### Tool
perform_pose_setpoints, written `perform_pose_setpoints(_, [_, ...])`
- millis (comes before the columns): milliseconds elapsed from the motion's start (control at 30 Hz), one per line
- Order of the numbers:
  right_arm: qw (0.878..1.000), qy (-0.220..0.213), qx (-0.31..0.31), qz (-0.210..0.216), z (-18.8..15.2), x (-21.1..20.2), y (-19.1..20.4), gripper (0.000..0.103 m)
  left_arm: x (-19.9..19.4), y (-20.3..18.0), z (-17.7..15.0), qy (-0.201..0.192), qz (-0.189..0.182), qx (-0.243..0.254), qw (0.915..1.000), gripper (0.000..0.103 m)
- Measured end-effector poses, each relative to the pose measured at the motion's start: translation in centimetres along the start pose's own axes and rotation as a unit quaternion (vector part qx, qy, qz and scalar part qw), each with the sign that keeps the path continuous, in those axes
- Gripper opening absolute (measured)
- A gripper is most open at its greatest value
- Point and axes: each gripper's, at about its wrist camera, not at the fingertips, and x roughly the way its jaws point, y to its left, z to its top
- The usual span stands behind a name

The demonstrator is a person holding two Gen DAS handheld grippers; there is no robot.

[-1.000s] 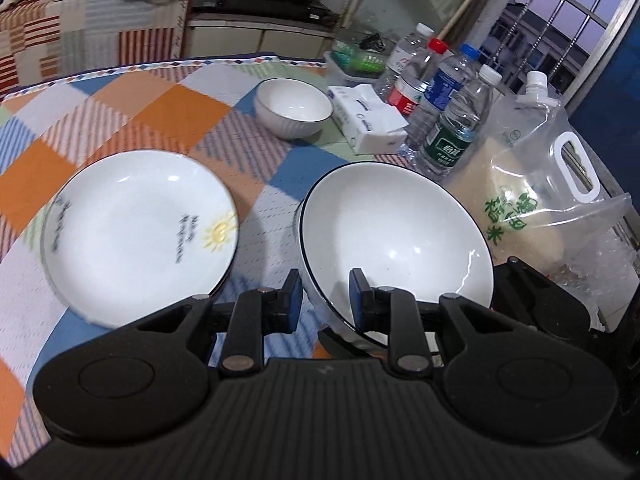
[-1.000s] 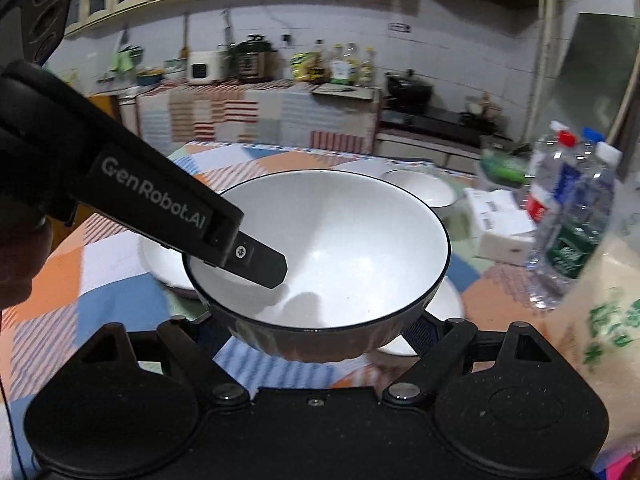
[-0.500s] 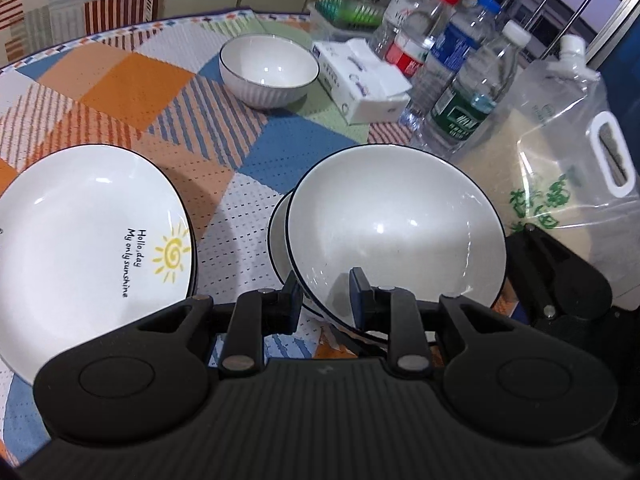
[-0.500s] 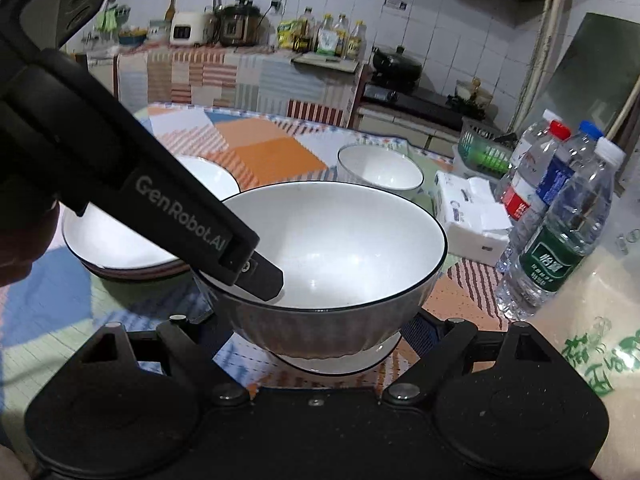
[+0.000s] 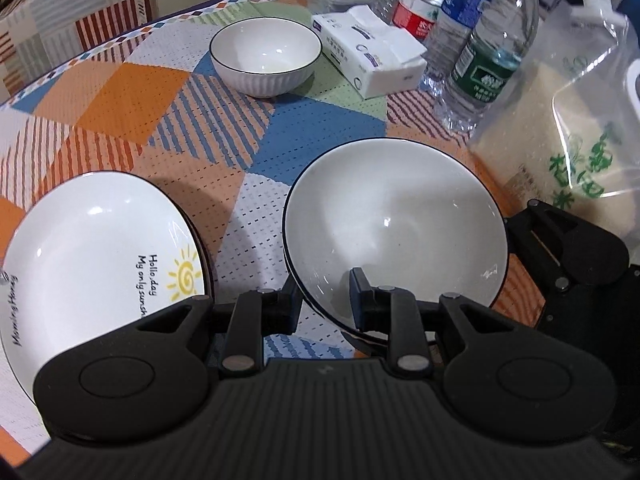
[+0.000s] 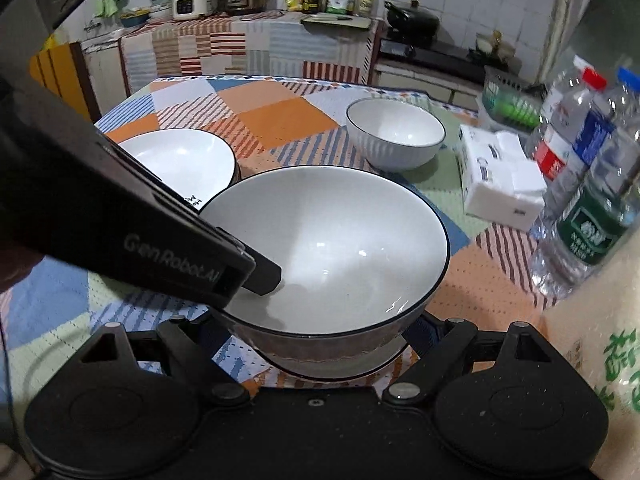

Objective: Organize plates and bowls
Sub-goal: 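Lift the second bowl, lower it into the first bowl, release, then move the left gripper to the ribbed white bowl and grasp its rim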

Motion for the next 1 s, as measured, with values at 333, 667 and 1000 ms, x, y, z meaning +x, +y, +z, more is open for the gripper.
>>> perform_pose_setpoints(333, [1.000, 0.018, 0.019, -0.014, 0.2, 0.0, -0.1, 0.093, 0.3, -0.7, 0.5, 0.011, 0.022, 0.014, 0.9996, 0.024])
perform_pose_setpoints(667, [0.999, 0.021, 0.006, -0.029, -0.4, 0.3, 0.0, 0.099, 0.4, 0.2, 0.4, 0.013, 0.017, -0.011, 0.9997, 0.025])
perform_pose_setpoints(1000, [0.999, -0.027, -0.006, -0.040, 0.7, -4.5, -0.2, 0.099, -3.0, 0.1, 1.1, -0.003, -0.008, -0.008, 0.9999, 0.028])
